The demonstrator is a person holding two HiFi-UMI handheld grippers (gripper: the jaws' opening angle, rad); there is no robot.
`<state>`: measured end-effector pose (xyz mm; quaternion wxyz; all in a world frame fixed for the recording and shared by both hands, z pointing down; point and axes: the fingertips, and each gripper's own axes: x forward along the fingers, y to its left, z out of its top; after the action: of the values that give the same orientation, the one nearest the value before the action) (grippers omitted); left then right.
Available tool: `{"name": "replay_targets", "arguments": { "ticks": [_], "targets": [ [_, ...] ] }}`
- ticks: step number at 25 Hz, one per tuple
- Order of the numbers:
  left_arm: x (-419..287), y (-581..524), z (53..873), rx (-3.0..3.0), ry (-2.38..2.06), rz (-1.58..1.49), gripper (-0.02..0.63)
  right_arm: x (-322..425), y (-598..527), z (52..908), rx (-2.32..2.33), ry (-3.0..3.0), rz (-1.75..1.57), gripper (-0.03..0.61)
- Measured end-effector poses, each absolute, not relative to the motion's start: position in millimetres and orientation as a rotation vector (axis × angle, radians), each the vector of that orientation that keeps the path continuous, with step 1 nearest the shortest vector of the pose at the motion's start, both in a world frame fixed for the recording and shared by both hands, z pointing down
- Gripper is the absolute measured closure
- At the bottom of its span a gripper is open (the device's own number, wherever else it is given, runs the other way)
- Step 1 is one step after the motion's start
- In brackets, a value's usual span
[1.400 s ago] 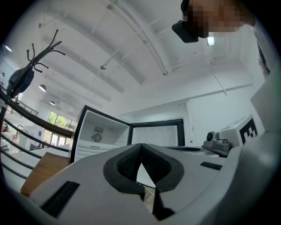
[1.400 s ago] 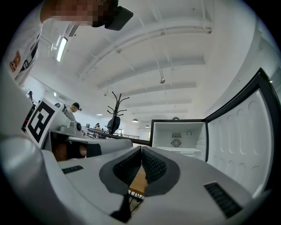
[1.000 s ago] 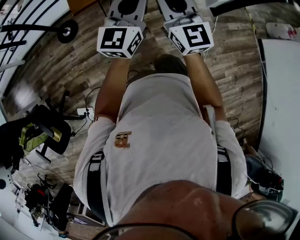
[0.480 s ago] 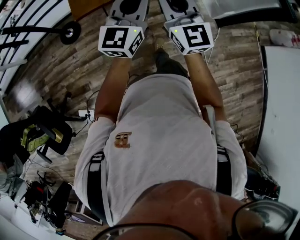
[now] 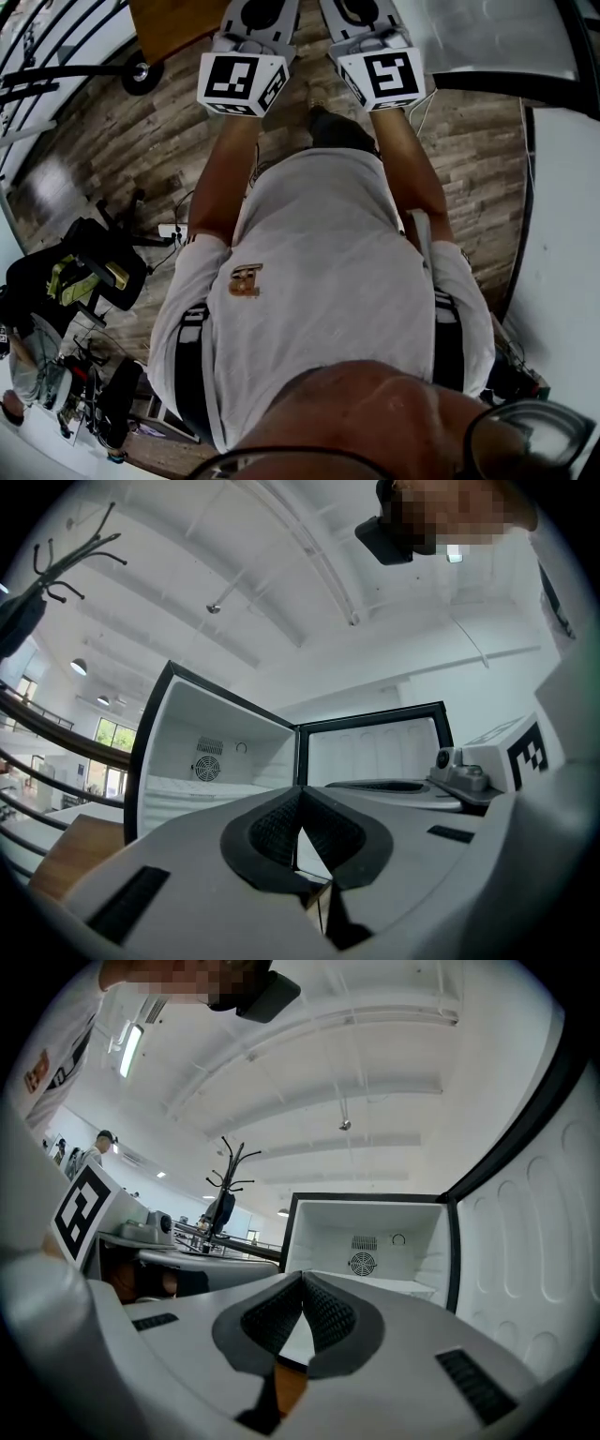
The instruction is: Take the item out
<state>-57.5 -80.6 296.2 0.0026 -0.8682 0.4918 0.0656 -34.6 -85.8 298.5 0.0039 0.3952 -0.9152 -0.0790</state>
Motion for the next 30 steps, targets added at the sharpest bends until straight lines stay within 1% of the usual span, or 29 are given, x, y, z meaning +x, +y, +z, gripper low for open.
{"name": "replay_targets", "arguments": {
  "ticks": [10,15,23,30],
  "targets": [
    [-32,-191,307,-2.723,1.569,0.160,0.595,-13,-195,307,1.222,-2.861,-0.238,0.545],
    [-22,-232,318,-2.711,1.582,0.118,0.595,-4,-234,321,1.215,-2.769,-0.321,0.545],
    [-17,-286,346,-2.688,1.608,-0.026,0.595,2,-283,350,1.157,-2.575,-0.509,0.545],
    [-16,-303,372,-2.626,1.535,-0.251,0.595,4,-303,382,1.098,-2.343,-0.637,0.545]
  ]
}}
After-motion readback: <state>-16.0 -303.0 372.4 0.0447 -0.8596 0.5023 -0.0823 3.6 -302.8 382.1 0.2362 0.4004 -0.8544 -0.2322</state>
